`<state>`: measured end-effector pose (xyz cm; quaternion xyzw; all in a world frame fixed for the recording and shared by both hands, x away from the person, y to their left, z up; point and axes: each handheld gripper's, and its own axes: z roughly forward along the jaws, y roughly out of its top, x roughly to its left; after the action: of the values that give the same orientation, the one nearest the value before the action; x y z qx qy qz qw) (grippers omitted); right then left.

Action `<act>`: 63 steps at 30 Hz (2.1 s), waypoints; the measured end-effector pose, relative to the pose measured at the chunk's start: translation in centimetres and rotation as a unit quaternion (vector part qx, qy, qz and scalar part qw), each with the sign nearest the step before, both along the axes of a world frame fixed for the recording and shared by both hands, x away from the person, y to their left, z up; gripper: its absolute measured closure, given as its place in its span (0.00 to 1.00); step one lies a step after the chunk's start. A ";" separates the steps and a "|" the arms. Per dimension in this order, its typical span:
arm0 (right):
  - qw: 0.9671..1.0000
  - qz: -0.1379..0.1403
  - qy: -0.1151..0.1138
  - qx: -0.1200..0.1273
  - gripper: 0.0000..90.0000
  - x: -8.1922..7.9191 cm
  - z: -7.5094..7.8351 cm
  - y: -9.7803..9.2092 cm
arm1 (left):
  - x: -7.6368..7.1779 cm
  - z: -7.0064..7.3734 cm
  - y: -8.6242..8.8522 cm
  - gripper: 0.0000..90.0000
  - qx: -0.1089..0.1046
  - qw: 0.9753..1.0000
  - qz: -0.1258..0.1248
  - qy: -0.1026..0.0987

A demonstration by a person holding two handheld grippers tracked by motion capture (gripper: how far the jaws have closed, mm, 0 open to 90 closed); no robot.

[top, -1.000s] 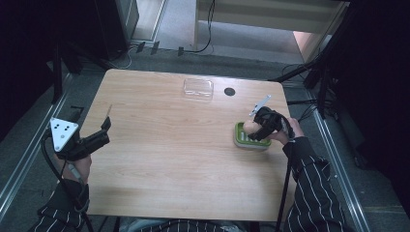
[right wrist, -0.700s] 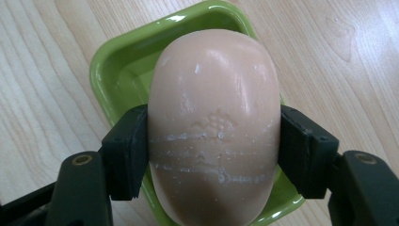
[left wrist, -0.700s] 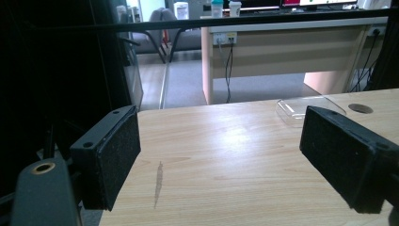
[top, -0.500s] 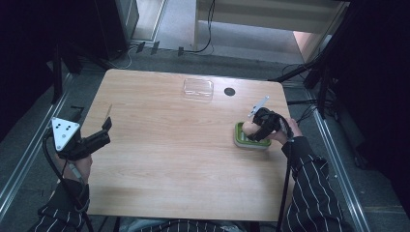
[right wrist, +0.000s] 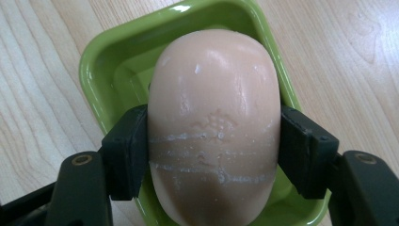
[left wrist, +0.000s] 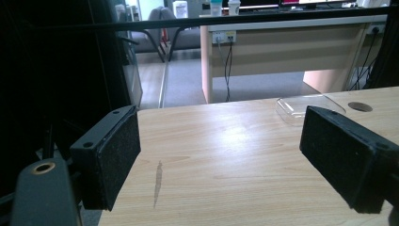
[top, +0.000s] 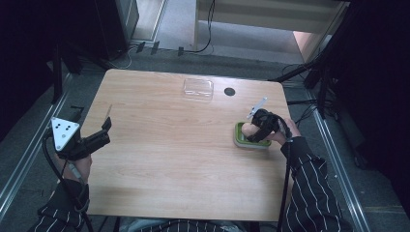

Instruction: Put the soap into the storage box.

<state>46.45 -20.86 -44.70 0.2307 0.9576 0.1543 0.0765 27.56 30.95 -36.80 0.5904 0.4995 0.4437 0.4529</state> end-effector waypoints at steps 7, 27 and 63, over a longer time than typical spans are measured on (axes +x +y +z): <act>1.000 0.000 0.006 -0.008 0.38 0.1 -0.3 0.2 | 0.0 0.0 0.0 0.15 0.000 1.000 0.000 -0.001; 1.000 -0.002 0.016 -0.003 0.38 0.2 -0.6 0.0 | 0.0 0.0 0.0 0.15 0.000 1.000 0.000 0.000; 0.998 -0.051 0.026 -0.002 0.32 0.8 -0.4 -0.2 | 0.0 0.0 -0.1 0.15 0.001 1.000 -0.003 0.001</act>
<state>47.21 -21.04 -45.06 0.2833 0.9465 0.1424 0.0601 27.51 30.89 -36.77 0.5928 0.4976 0.4422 0.4533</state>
